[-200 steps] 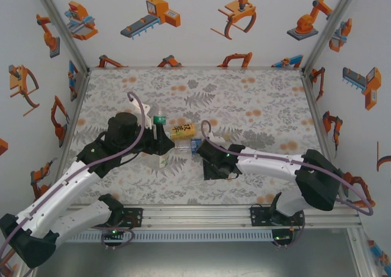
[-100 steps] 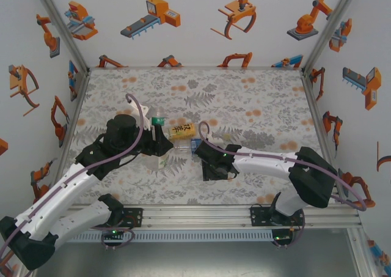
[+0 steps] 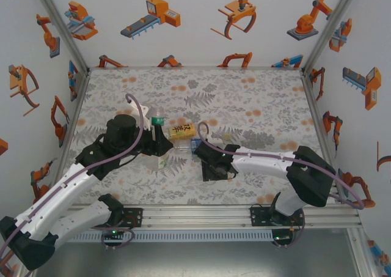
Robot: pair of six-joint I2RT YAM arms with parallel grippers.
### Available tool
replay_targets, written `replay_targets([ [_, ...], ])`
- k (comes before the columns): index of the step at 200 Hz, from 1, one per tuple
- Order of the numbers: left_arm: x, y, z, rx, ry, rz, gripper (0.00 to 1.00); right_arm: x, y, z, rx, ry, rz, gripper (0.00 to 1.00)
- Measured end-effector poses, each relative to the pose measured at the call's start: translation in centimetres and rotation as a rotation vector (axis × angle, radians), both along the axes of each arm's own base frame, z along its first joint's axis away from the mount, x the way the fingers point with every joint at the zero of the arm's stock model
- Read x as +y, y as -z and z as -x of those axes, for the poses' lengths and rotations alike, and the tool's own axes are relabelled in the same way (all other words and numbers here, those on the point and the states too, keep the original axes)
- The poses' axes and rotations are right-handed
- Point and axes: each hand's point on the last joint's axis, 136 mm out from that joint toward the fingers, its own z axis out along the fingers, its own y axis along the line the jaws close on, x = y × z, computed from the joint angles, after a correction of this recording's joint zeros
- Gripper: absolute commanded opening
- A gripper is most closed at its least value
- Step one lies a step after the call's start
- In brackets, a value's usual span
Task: Screw on the bottle caps
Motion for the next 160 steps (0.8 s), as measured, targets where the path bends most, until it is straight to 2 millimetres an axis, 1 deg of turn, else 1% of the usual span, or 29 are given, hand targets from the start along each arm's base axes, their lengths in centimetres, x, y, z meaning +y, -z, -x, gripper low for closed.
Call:
replay_targets([
  [73,0.0,0.0,0.0,0.0,0.0,0.0,0.0,1.2,-1.6,-0.7,-0.024,-0.015,-0.031,0.48],
  [160,0.1,0.3,0.0,0.002,-0.007,-0.007,0.0,1.2,-0.8,-0.5,-0.002,-0.022,-0.014,0.52],
])
